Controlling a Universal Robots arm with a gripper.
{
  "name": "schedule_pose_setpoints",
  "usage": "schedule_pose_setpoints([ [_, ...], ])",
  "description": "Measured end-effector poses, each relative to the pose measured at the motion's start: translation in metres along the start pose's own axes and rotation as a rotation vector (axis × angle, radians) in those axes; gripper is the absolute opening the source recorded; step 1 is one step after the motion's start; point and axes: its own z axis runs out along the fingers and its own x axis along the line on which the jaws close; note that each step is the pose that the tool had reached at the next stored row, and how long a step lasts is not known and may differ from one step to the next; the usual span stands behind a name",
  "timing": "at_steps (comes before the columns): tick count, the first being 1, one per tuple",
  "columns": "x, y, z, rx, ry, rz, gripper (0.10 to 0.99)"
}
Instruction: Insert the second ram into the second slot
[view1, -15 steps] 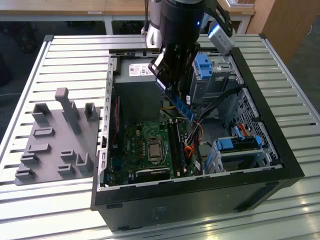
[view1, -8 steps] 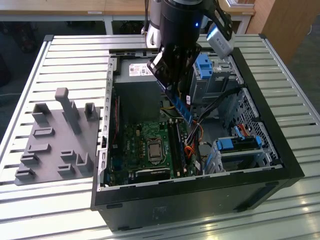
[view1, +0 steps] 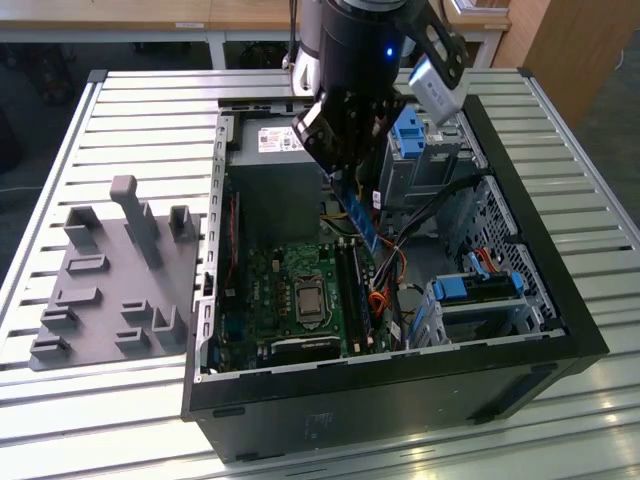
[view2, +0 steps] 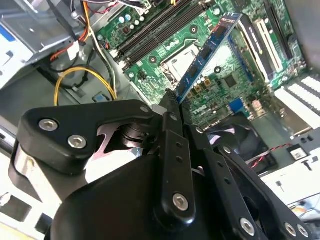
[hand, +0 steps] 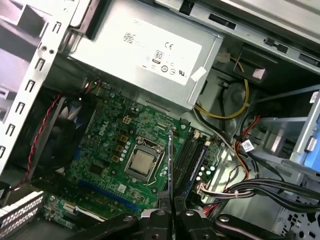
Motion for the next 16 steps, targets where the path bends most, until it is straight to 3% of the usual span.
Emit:
schedule_pose_setpoints([
  [16,0.0000,0.0001,0.0011,-0.002,-0.0032,0.173,0.137],
])
